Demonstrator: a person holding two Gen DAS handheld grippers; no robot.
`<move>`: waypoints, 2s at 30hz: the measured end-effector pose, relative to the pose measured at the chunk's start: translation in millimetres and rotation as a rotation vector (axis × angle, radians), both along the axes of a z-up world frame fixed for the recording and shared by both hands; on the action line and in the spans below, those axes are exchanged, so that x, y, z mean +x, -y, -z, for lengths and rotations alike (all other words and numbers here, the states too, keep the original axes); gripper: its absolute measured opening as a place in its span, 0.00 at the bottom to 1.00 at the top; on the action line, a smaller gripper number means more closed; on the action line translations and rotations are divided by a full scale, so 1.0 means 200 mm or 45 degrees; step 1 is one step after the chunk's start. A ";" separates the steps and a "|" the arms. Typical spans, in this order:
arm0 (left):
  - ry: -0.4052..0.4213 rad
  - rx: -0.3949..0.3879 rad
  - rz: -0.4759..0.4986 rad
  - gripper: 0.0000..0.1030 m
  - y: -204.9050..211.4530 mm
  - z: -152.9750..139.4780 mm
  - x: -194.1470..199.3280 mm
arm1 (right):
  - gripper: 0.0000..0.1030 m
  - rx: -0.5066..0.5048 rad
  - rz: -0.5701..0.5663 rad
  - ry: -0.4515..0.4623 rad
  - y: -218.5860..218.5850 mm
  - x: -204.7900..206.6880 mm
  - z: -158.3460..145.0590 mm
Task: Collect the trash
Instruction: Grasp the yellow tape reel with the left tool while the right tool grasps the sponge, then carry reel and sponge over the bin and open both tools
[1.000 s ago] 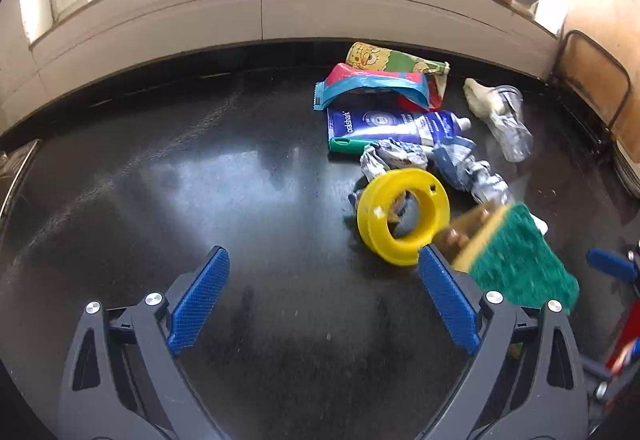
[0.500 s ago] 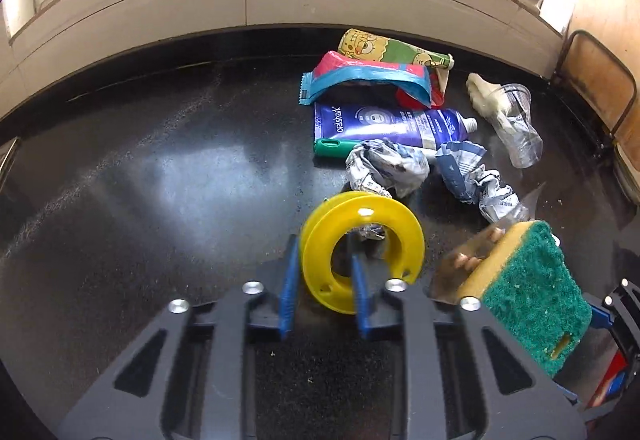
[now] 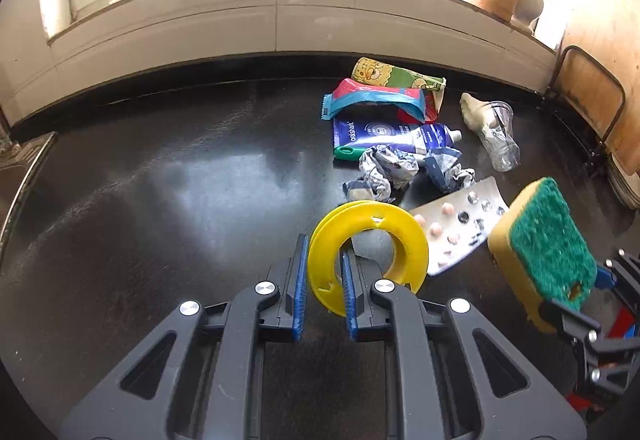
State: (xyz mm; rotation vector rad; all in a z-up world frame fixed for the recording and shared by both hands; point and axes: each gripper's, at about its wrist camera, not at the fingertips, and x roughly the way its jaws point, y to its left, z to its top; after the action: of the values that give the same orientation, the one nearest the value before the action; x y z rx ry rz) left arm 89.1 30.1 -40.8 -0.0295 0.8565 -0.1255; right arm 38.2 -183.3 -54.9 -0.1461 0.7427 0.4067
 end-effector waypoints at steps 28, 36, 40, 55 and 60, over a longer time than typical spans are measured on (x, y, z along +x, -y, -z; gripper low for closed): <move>0.009 0.096 -0.902 0.15 -1.13 -0.02 -1.74 | 0.47 0.118 -1.012 -0.132 -1.45 -0.65 -0.04; -0.143 0.029 -0.978 0.15 -1.34 0.44 -1.95 | 0.47 -0.010 -1.342 -0.285 -1.90 -1.04 0.27; -0.238 -0.057 -0.970 0.15 -1.43 0.78 -1.95 | 0.47 -0.153 -1.368 -0.380 -2.05 -1.09 0.56; -0.395 -0.157 -0.946 0.15 -1.51 1.27 -1.97 | 0.47 -0.314 -1.268 -0.625 -2.22 -1.01 1.11; -0.394 -0.149 -0.957 0.15 -1.51 1.27 -1.96 | 0.53 -0.311 -1.256 -0.623 -2.23 -0.98 1.12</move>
State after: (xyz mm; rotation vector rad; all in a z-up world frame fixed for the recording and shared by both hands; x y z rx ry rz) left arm -302.7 332.6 -295.5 -0.4853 1.0942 0.5479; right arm -158.2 262.3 -279.8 -0.6713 1.1778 1.3217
